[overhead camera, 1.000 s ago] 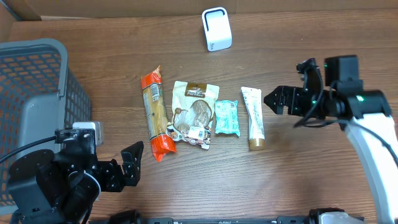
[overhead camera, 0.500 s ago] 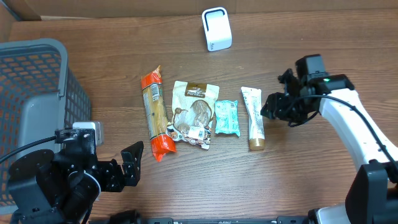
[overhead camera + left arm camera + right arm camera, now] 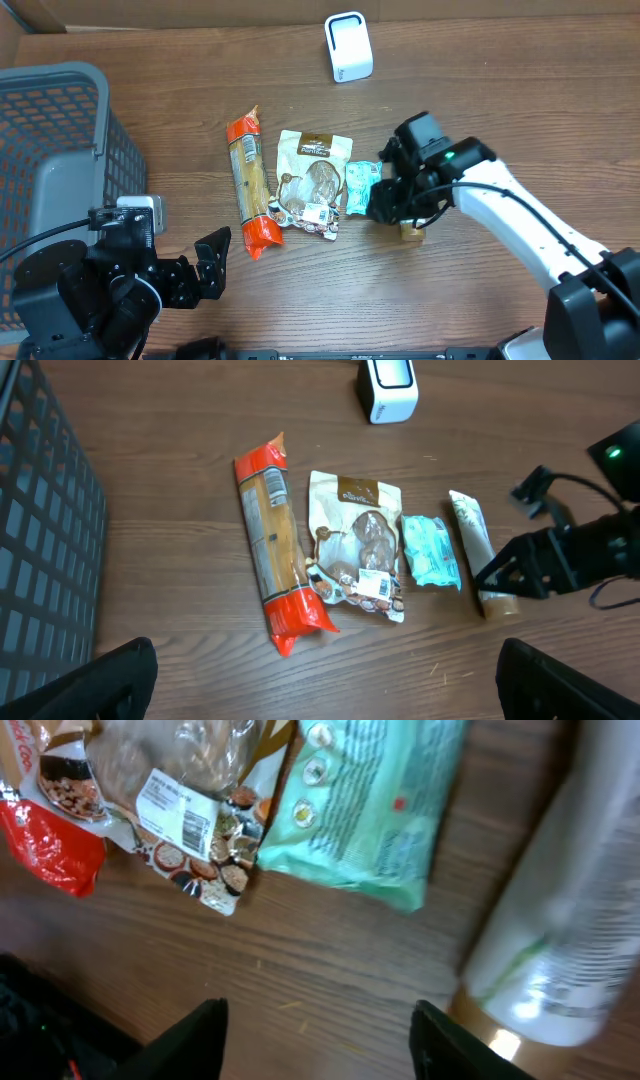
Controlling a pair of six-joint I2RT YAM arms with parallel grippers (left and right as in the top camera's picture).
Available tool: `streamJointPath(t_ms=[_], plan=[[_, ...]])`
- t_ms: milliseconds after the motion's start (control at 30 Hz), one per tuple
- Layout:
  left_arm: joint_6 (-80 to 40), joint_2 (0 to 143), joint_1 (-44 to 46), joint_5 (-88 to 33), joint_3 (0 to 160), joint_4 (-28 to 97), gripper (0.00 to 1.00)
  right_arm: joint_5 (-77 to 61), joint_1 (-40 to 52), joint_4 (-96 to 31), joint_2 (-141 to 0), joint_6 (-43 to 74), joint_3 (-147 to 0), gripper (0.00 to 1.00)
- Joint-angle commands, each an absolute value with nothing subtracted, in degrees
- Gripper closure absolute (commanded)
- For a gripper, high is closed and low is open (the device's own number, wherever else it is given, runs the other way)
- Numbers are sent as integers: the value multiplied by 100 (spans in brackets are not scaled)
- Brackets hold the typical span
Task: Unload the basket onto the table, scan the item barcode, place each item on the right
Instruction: 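Move the right gripper over the white Pantene tube and lower, then grasp the Pantene tube with the right gripper and adjust its grip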
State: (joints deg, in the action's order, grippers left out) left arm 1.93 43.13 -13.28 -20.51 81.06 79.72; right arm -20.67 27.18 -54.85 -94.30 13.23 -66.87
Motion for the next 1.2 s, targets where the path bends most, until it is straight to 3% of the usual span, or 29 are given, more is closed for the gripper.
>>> streamJointPath(t_ms=[0, 267, 567, 933, 1167], plan=[[279, 4311, -1347, -2014, 8169, 7953, 1, -1977, 2766, -5310, -9483, 1806, -6381, 35], [279, 4311, -1347, -2014, 8169, 7953, 1, -1986, 2768, -5129, -9535, 1874, -5961, 34], [279, 4311, -1347, -2014, 8169, 7953, 1, -775, 2545, -5297, -9539, 2414, -5662, 29], [279, 4311, -1347, -2014, 8169, 7953, 1, -523, 928, -5002, -9537, 2049, -5789, 27], [279, 4311, -1347, -2014, 8169, 7953, 0, -1199, 150, -4069, -9537, 1559, -5826, 16]])
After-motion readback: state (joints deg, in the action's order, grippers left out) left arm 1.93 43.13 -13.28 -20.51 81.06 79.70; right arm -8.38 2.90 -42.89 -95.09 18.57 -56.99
